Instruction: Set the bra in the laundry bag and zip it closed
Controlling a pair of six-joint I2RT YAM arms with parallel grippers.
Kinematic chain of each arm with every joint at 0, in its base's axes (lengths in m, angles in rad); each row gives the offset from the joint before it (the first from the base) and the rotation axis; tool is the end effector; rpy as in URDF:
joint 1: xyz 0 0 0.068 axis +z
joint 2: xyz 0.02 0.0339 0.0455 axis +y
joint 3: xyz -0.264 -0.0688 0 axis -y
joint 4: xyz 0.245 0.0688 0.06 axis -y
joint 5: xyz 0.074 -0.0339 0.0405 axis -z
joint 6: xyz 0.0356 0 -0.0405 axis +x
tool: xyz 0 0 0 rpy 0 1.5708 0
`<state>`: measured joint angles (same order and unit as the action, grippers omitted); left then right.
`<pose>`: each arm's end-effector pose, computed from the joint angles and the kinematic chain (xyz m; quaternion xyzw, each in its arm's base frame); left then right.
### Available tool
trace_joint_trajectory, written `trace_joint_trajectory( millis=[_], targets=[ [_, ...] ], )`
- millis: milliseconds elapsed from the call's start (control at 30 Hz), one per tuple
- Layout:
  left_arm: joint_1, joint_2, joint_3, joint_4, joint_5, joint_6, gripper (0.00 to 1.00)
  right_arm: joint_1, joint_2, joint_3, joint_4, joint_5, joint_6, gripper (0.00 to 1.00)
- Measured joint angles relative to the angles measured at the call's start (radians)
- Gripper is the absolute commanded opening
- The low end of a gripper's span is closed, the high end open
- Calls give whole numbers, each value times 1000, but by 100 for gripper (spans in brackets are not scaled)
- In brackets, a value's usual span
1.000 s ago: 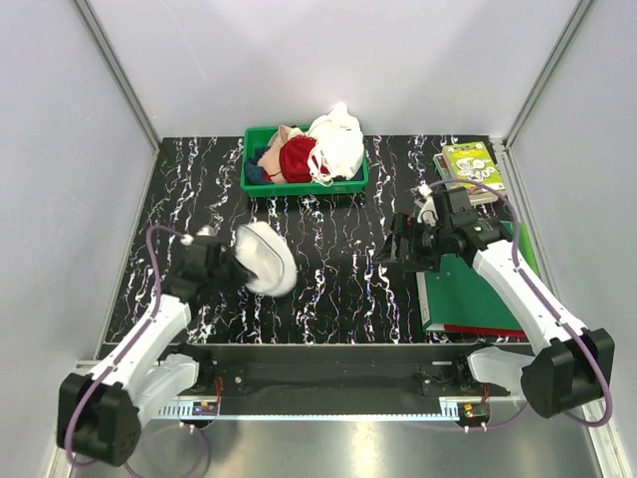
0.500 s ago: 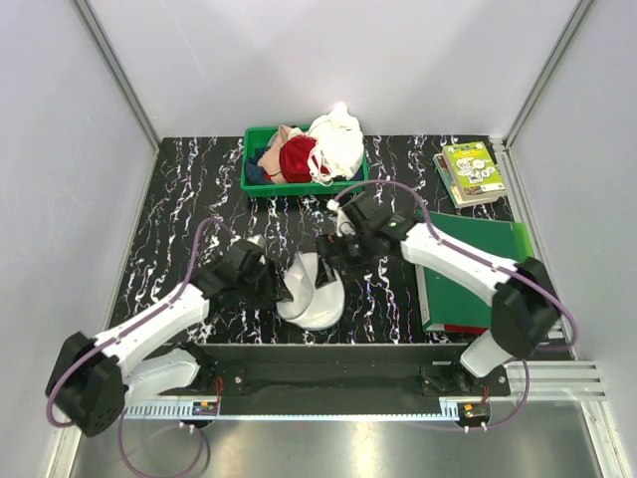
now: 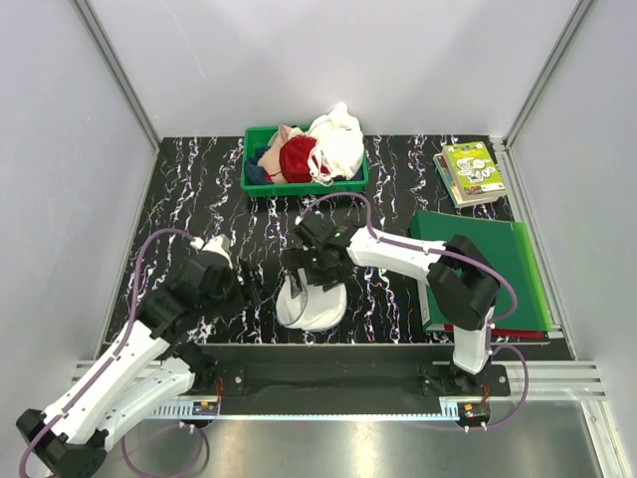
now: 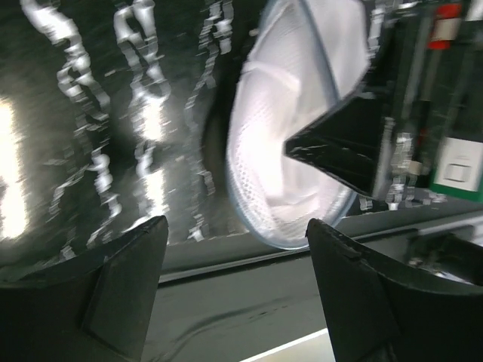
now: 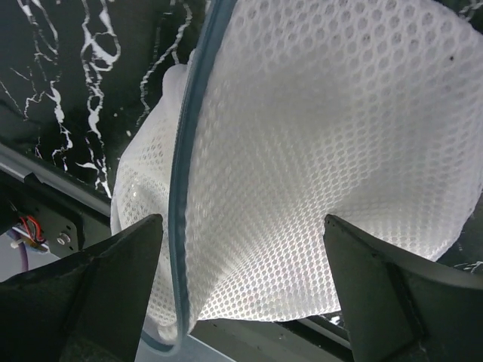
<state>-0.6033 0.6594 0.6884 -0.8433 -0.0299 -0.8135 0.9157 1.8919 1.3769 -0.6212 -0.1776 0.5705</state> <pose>0.1074 -0.0727 0.2626 -0.1030 0.9235 -0.2297 0.2894 0.2338 0.3147 0.1966 -0.1859 0.9549 0.2091 0.0995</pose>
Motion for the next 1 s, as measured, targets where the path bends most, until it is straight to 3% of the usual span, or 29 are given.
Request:
trace_joint_trajectory(
  millis=[67,100,133,200,267,400,633,700,800,1000],
  targets=[
    [0,-23,3,-50,-25,5,79,29,9,34,-20,32,18,64],
    [0,-38,5,-74,-37,6,79,44,18,60,-34,48,28,40],
    [0,-52,10,-98,-50,6,79,55,27,84,-41,62,37,29],
    [0,-84,23,-135,-73,6,80,70,51,126,-50,84,54,10],
    [0,-118,45,-173,-96,3,79,73,80,162,-71,99,59,0],
    [0,-166,138,-261,-154,-23,80,76,166,325,-134,97,46,0],
    [0,-213,406,-392,-328,-59,78,124,348,954,-160,-106,61,0],
    [1,-217,454,-412,-370,-63,77,144,359,1063,-156,-158,79,0],
    [2,-221,492,-432,-418,-67,77,163,312,1039,-153,-180,82,0],
    [2,-217,498,-457,-451,-66,79,154,243,732,-164,-120,51,0]
  ],
)
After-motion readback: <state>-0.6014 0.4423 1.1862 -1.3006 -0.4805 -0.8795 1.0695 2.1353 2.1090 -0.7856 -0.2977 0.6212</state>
